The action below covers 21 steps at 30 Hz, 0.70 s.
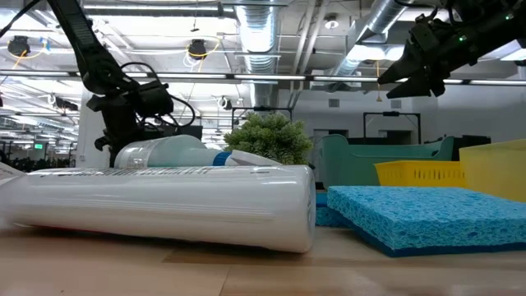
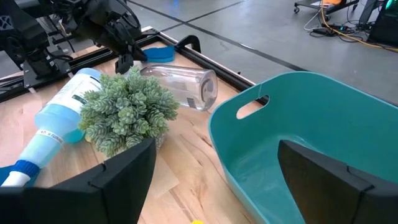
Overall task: Pick & Place Kitchen Items
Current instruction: Put the blue sponge into the top yellow bin
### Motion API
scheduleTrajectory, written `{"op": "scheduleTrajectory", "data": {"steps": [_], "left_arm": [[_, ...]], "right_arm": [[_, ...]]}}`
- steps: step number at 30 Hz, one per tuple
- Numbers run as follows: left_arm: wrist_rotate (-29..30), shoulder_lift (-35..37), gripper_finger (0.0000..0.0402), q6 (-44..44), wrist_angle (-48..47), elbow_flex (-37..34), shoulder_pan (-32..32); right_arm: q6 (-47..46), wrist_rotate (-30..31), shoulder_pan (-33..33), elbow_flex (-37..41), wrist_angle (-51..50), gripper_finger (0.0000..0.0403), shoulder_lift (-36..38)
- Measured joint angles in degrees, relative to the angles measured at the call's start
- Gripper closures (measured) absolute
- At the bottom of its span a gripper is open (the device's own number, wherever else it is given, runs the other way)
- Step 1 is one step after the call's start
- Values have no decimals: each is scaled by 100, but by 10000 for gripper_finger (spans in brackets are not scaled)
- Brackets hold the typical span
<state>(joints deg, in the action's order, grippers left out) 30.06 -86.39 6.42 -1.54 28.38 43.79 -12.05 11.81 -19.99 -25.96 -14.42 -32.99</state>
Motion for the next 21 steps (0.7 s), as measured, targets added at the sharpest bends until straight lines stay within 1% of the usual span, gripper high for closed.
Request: {"op": "scheduleTrajectory", "data": {"steps": [5, 11, 15, 21], "left_arm": [[-50, 256, 397, -8, -114, -3, 13], [-49, 1133, 399, 114, -711, -4, -74], [-37, 1740, 400, 183, -1126, -7, -308], [-24, 2471, 400, 157, -1381, -7, -795]], "right_arm": [[1, 0, 0, 0, -1, 76, 0], [1, 0, 0, 0, 2, 76, 1], [1, 0, 0, 0, 1, 76, 0], [5, 0, 0, 0, 18, 76, 2]]}}
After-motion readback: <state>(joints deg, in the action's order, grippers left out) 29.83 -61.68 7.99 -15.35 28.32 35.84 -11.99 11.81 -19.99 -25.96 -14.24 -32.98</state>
